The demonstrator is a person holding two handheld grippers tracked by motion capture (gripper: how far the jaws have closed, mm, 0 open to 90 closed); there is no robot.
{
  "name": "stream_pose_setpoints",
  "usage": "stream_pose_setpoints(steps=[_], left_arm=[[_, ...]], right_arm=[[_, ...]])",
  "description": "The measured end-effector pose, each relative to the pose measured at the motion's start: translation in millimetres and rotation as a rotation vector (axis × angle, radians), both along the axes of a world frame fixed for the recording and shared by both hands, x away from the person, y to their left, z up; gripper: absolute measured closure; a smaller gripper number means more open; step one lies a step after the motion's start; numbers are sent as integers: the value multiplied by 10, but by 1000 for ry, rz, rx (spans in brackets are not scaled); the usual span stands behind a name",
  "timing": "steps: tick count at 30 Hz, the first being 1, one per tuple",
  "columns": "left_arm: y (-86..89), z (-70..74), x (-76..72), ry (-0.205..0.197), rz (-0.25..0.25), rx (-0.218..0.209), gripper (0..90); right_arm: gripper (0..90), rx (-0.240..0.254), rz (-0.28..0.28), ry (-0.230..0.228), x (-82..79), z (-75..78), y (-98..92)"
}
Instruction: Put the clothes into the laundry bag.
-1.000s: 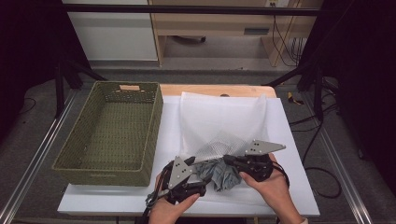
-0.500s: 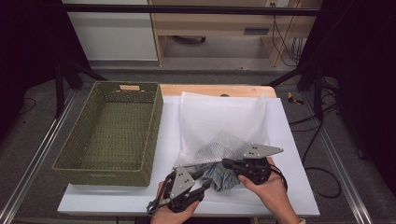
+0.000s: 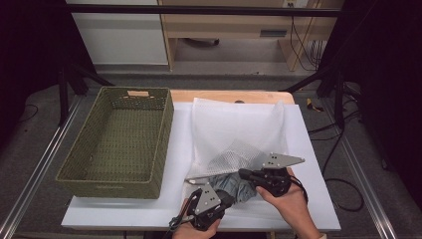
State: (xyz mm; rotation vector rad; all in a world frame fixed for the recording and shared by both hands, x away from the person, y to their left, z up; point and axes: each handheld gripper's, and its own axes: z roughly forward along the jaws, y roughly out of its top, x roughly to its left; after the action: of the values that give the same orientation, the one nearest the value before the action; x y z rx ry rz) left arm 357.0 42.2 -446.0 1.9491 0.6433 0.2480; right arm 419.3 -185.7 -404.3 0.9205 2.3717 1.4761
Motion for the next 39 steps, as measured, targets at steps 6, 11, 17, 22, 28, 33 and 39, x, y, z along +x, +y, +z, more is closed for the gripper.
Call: stream_pose_setpoints(steps=[6,11,17,22,28,33,39], left_arm=[[-175,-72,-9,28,-62,13,900],[-277,-166,28,25,-60,49,900],[-255,-233,170,36,-11,67,900],[-243,-232,237,7,20,110,900],[-246,-248,336,4,52,126,900],[-257,-221,416,-15,74,135,900],[-263,-226,492,0,88,118,900]], right_arm=[[891,-2,-2,1,11,-8,-5],[891,-2,-4,4,18,-19,-12],[891,-9,-5,5,24,-27,-18],[891,-20,-8,7,24,-44,-4],[891,-36,-10,9,19,-53,26],[891,-61,-16,2,15,-60,51],[892,-74,-22,6,19,-84,63]])
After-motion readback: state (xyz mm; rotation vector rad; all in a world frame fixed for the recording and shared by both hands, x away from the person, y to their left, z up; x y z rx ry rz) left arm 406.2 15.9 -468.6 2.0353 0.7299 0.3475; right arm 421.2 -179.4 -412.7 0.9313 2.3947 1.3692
